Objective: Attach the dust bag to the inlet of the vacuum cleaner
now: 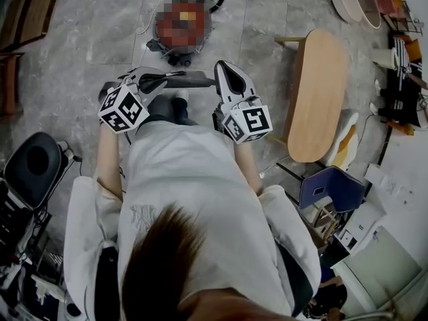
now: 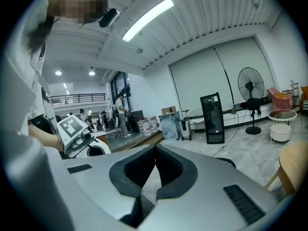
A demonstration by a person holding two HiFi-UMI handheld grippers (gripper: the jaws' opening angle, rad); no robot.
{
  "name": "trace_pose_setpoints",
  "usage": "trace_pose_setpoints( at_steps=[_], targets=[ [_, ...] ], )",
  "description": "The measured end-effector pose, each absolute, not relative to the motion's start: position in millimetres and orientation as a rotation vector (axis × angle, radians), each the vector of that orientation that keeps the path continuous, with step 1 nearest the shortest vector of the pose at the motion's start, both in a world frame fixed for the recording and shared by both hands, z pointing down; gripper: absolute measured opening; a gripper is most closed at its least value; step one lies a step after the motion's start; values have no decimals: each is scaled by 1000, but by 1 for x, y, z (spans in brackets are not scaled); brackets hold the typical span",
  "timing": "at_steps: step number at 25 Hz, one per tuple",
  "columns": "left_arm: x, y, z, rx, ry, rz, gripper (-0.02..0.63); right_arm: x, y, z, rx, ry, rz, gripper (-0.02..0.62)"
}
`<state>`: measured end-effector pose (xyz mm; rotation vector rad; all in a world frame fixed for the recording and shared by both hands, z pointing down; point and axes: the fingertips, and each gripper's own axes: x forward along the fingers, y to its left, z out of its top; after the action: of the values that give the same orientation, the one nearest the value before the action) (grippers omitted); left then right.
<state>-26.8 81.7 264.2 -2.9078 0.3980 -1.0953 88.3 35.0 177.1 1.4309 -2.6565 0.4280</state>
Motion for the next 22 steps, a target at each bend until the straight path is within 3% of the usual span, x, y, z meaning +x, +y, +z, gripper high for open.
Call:
trace_pose_setpoints(
  at_steps=[17,19,22],
  targets=[
    [-49,41,259,-2885,231,-1106,38,33,14,164,1219,-2717,300,2],
    [-50,38,261,-2879,206,-1114,38,22,18,171,1127,-2699,289,54],
    [-49,34,268,-2878,167,-1118,38,10,18,183,1033,-2653,296,83]
  ],
)
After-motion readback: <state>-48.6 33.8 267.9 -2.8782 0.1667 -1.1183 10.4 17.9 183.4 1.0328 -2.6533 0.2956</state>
